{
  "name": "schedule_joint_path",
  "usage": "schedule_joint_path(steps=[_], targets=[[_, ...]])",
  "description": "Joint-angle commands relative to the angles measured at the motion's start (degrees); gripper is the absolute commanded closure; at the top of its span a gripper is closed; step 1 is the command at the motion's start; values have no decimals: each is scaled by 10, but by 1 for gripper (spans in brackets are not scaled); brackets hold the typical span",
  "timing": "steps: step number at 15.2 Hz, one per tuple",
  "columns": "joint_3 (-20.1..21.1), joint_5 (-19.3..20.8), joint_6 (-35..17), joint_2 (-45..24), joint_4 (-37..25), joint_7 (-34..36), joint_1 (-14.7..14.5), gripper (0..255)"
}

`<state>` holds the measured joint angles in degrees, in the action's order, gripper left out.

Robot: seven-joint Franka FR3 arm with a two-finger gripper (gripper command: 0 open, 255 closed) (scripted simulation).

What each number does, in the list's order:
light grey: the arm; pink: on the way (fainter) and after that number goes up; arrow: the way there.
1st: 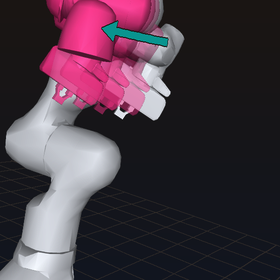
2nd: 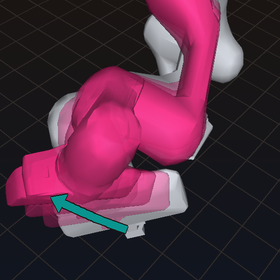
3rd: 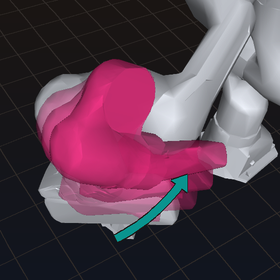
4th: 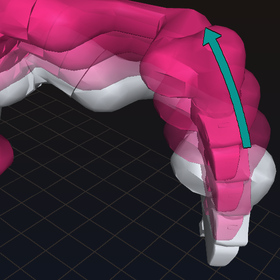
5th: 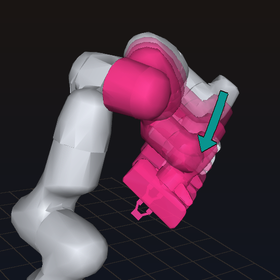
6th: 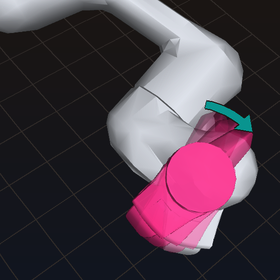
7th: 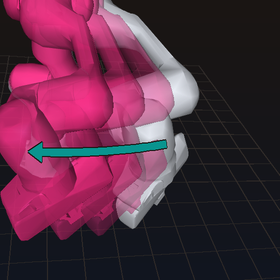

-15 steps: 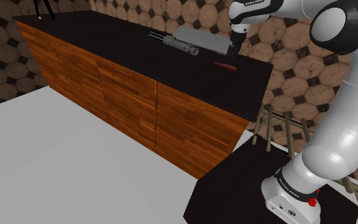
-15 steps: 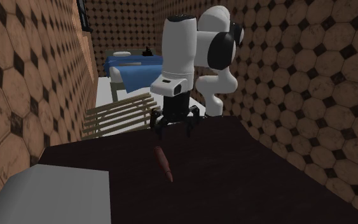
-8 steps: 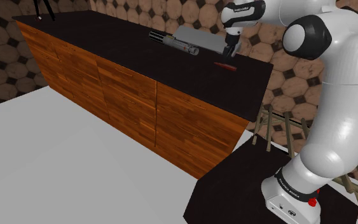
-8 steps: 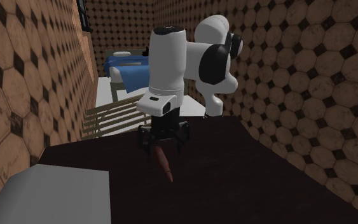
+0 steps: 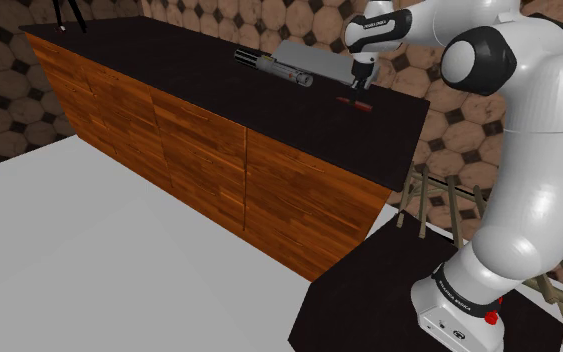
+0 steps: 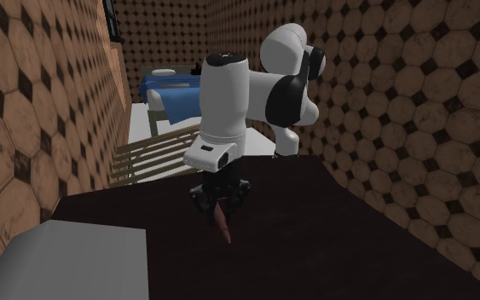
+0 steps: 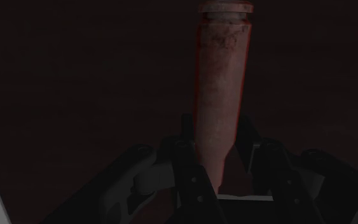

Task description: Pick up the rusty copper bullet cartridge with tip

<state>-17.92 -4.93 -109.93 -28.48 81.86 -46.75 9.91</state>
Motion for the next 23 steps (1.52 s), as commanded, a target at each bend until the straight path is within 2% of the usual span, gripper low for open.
schedule_joint_path(steps=[1, 8, 23], targets=[[0, 0, -1, 0, 1, 0, 0, 255], [0, 0, -2, 1, 3, 1, -1, 255], [-3, 3, 110, 7, -104, 0, 6, 255]])
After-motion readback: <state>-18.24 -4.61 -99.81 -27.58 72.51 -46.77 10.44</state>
